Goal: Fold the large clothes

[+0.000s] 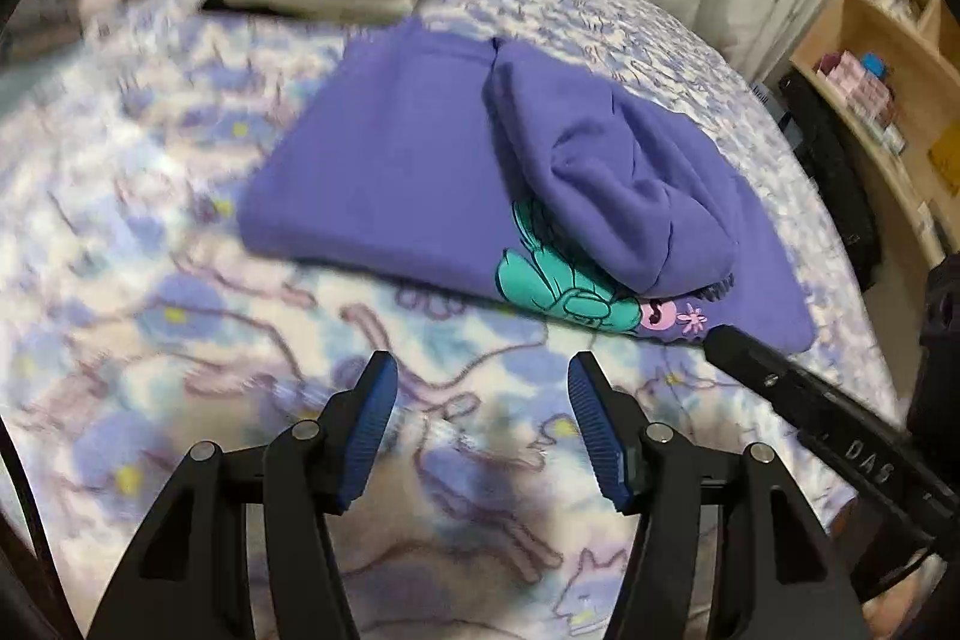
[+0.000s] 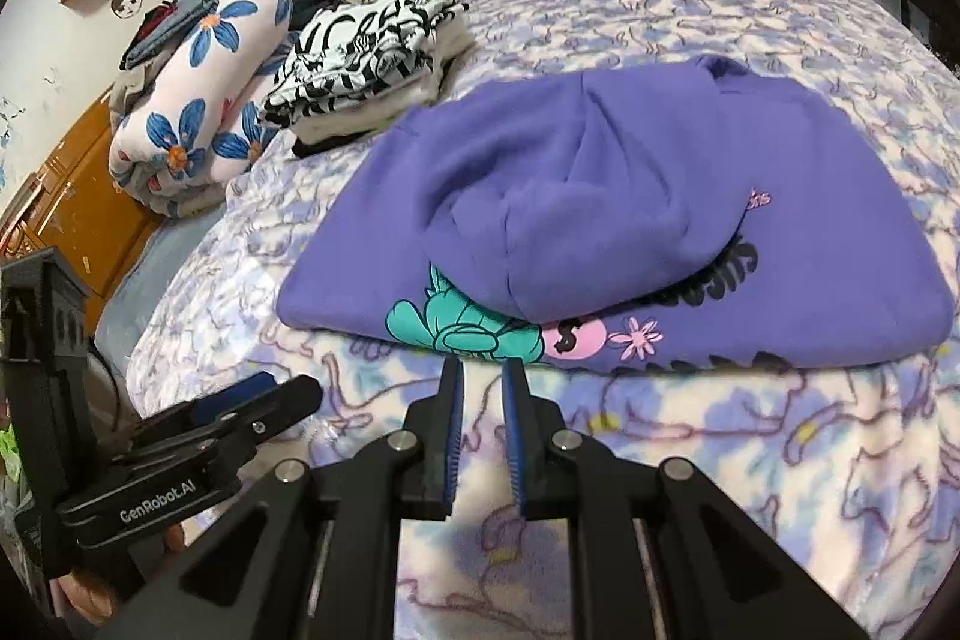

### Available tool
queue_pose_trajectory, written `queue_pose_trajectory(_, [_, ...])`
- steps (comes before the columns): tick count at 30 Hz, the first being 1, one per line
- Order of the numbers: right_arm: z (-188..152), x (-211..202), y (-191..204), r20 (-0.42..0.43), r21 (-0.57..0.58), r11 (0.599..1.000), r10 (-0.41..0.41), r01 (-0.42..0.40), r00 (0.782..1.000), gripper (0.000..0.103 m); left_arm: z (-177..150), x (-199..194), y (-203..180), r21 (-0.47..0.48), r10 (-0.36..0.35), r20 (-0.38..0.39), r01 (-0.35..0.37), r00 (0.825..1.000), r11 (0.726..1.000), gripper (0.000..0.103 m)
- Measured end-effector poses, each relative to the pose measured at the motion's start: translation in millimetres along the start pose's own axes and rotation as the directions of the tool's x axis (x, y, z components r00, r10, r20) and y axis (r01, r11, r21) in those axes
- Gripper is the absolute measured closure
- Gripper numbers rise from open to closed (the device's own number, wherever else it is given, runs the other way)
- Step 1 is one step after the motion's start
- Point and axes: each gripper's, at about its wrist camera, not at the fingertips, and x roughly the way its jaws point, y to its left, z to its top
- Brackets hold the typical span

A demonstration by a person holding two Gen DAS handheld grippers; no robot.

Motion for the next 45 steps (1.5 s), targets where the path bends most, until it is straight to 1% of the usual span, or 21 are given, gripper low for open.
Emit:
queue_pose_trajectory(1, [0,3,0,-0.004,-0.001,1.0,0.0,0.0,1.0,0.09,0,7,8,-0.041,-0.053,-0.018,0.052,0.998,0.998,0.045])
queue_pose_trajectory(4, [2,11,0,-0.007,-0.002,1.0,0.004,-0.004,1.0,0.09,3,23,24,-0.133,-0.141,-0.037,0.135,0.989,0.982,0.045])
queue_pose_trajectory(6, [5,15,-2,-0.003,-0.002,1.0,0.008,-0.008,1.0,0.09,5,34,34,-0.188,-0.185,-0.031,0.176,0.982,0.966,0.045])
queue_pose_trajectory(8, [9,18,-2,0.004,-0.007,1.0,0.008,-0.008,1.0,0.09,8,43,42,-0.216,-0.205,-0.015,0.197,0.979,0.956,0.045])
queue_pose_trajectory(14, [34,29,-2,0.046,-0.028,0.999,-0.02,0.021,0.999,0.09,27,71,51,-0.25,-0.209,0.054,0.216,0.976,0.944,0.045])
queue_pose_trajectory(16, [48,32,0,0.075,-0.037,0.999,-0.026,0.029,0.997,0.09,38,85,56,-0.281,-0.212,0.055,0.219,0.976,0.935,0.045])
queue_pose_trajectory(20, [74,38,1,0.156,-0.062,0.994,-0.075,0.086,0.985,0.09,57,104,61,-0.321,-0.215,0.075,0.228,0.974,0.919,0.046])
queue_pose_trajectory(22, [83,46,0,0.172,-0.069,0.99,-0.106,0.12,0.979,0.09,67,107,63,-0.331,-0.212,0.096,0.232,0.972,0.915,0.046])
queue_pose_trajectory(24, [85,58,-7,0.163,-0.068,0.987,-0.133,0.145,0.978,0.09,75,108,63,-0.334,-0.202,0.127,0.233,0.971,0.913,0.055])
queue_pose_trajectory(25, [84,67,-11,0.144,-0.064,0.985,-0.147,0.158,0.978,0.09,79,106,62,-0.328,-0.18,0.154,0.222,0.972,0.918,0.069])
queue_pose_trajectory(26, [80,75,-17,0.12,-0.055,0.985,-0.159,0.166,0.98,0.09,78,103,61,-0.32,-0.168,0.172,0.217,0.971,0.922,0.077])
queue_pose_trajectory(27, [74,86,-24,0.087,-0.045,0.984,-0.169,0.173,0.982,0.09,78,98,57,-0.303,-0.157,0.193,0.211,0.969,0.929,0.078])
queue_pose_trajectory(28, [68,93,-29,0.069,-0.037,0.985,-0.166,0.169,0.984,0.09,78,93,49,-0.269,-0.126,0.218,0.183,0.968,0.946,0.081])
queue_pose_trajectory(30, [57,93,-35,0.097,-0.018,0.99,-0.141,0.143,0.985,0.091,74,84,24,-0.176,-0.042,0.263,0.09,0.964,0.98,0.082])
queue_pose_trajectory(31, [56,92,-36,0.1,-0.015,0.99,-0.136,0.139,0.986,0.091,75,78,7,-0.119,0.0,0.295,0.037,0.956,0.992,0.083])
queue_pose_trajectory(32, [56,91,-38,0.098,-0.006,0.991,-0.13,0.131,0.987,0.09,76,73,-5,-0.074,0.02,0.321,0.004,0.947,0.997,0.083])
queue_pose_trajectory(34, [56,91,-42,0.098,0.017,0.994,-0.11,0.109,0.989,0.09,78,62,-27,0.001,0.031,0.365,-0.034,0.93,0.999,0.083])
queue_pose_trajectory(37, [54,86,-55,0.1,0.084,0.996,-0.051,0.042,0.994,0.09,83,48,-62,0.094,0.021,0.412,-0.065,0.911,0.993,0.083])
queue_pose_trajectory(39, [51,83,-66,0.104,0.135,0.991,-0.004,-0.01,0.995,0.09,84,40,-82,0.155,0.01,0.43,-0.084,0.903,0.984,0.083])
queue_pose_trajectory(42, [47,79,-78,0.109,0.189,0.98,0.046,-0.066,0.993,0.091,81,33,-113,0.26,-0.008,0.449,-0.122,0.893,0.958,0.083])
queue_pose_trajectory(45, [41,71,-88,0.119,0.238,0.965,0.08,-0.107,0.99,0.091,71,29,-153,0.363,-0.023,0.454,-0.161,0.891,0.918,0.083])
